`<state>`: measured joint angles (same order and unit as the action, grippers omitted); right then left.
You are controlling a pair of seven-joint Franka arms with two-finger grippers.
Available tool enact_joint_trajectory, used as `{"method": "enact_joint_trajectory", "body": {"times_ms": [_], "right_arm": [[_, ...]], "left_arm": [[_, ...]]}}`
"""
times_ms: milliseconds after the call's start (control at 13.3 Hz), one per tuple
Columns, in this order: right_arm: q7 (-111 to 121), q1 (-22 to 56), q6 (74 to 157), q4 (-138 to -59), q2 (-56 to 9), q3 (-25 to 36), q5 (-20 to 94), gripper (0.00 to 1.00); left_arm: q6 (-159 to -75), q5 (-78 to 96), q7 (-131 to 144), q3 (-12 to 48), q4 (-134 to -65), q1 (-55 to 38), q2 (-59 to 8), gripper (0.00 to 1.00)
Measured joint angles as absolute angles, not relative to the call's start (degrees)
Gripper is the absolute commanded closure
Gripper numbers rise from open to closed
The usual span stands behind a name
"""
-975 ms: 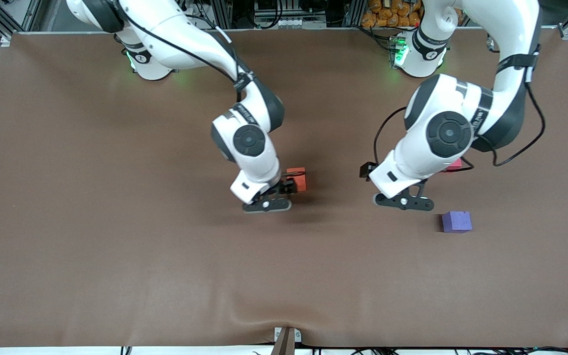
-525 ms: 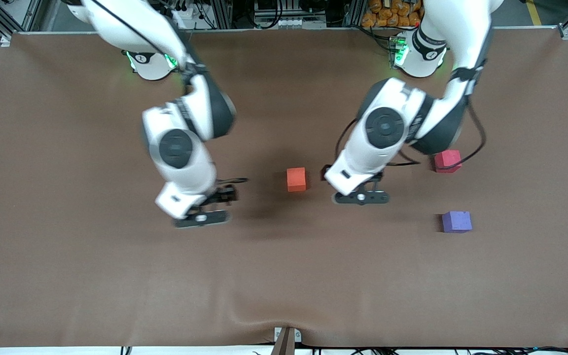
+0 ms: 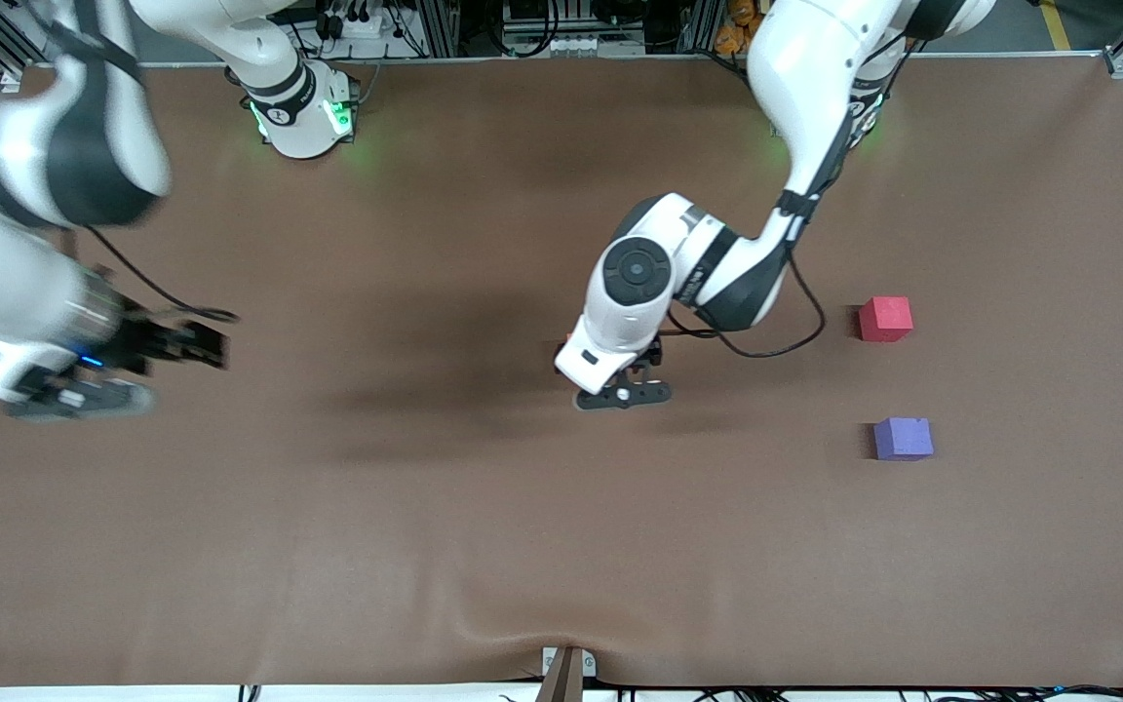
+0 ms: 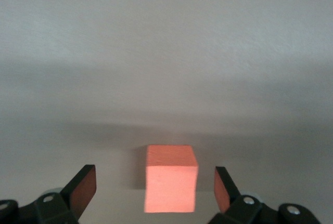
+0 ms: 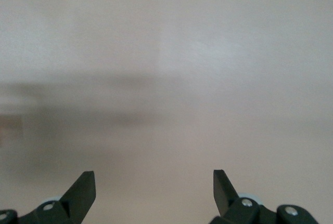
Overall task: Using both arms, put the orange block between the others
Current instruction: 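Grasp the orange cube with the left gripper while the right gripper withdraws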
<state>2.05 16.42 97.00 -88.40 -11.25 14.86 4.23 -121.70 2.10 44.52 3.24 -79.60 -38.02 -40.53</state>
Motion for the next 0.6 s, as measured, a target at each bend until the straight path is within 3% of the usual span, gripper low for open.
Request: {"method": "enact_joint_trajectory", "body": {"times_ms": [300, 600], "right_arm": [[4.51, 8.50, 90.98, -88.12, -4.82, 12.75, 4.23, 0.00], [1.75, 0.08, 86.45, -85.95, -2.72, 2.65, 4.20, 0.00]], "left_arm": [[-122.43, 2.10, 44.61, 3.23, -79.40, -39.97, -42.84, 0.00], [-122.42, 2.10, 44.61, 3.18, -79.59, -41.02, -43.84, 0.00]]}}
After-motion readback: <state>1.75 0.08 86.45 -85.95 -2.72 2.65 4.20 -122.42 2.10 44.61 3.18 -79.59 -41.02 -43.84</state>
